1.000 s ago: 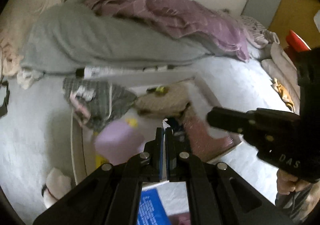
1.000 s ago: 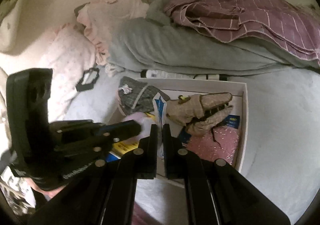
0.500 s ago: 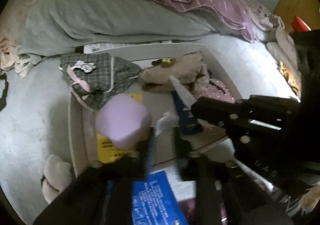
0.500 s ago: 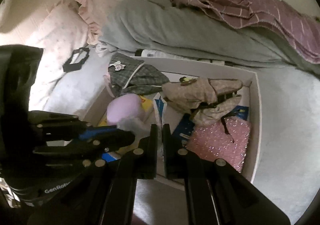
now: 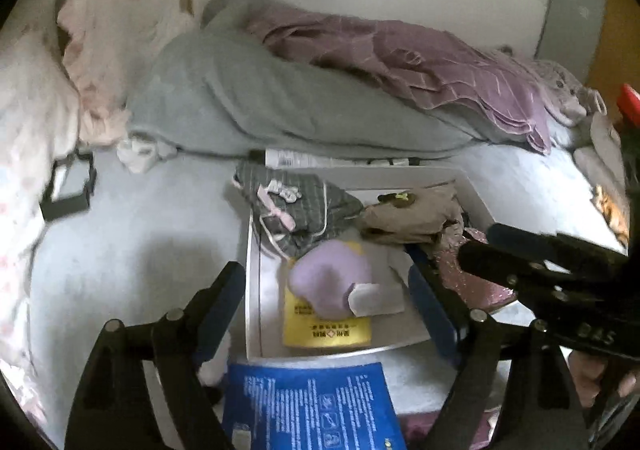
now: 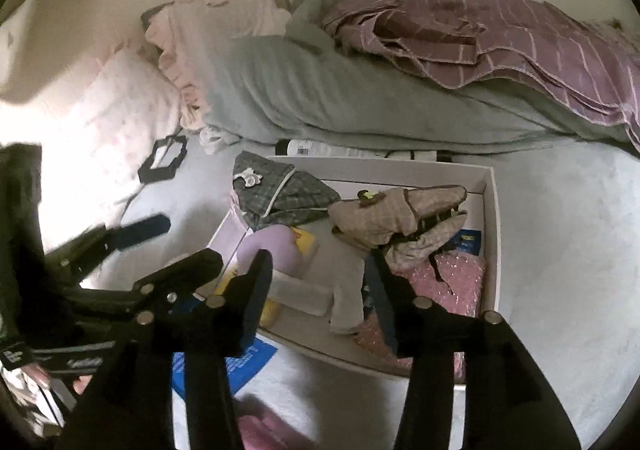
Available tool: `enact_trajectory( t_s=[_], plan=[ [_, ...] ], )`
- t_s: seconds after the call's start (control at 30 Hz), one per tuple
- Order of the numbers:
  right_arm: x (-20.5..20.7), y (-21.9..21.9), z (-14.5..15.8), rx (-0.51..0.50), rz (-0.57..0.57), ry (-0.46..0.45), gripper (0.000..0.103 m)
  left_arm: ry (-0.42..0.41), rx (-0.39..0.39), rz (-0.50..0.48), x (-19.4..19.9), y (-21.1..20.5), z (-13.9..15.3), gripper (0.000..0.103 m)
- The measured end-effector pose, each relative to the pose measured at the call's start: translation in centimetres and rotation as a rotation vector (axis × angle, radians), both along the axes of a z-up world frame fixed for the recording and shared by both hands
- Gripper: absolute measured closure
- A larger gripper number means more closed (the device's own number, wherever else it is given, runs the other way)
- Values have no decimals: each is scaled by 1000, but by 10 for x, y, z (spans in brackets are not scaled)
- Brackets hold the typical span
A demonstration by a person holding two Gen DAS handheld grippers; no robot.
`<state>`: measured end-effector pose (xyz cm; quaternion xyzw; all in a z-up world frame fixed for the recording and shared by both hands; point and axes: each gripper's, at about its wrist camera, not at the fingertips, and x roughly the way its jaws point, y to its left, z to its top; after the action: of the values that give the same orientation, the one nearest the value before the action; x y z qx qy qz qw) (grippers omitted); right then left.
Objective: Organize soft objects
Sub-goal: 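Grasp the white plush dog with the left gripper while the right approaches the blue packet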
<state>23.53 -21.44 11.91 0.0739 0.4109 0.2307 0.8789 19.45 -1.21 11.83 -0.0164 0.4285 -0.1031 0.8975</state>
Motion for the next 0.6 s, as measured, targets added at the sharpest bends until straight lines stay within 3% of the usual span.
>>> enact_trajectory(
  t_s=[0.1,0.3,0.47,0.6],
  plan=[
    [-2,-2,2,30,-72,51,44,63,-39,-1,3,8,-3,19],
    [-3,10,-3,129,-78,175,41,122,49,-33,-4,8,-2,19],
    [-12,27,0,117,-62,191,40,134,63,-51,-13,19,7,19],
    [-5,35,9,121,-65,259,40,135,34,-12,-18,46,16,19]
  ],
)
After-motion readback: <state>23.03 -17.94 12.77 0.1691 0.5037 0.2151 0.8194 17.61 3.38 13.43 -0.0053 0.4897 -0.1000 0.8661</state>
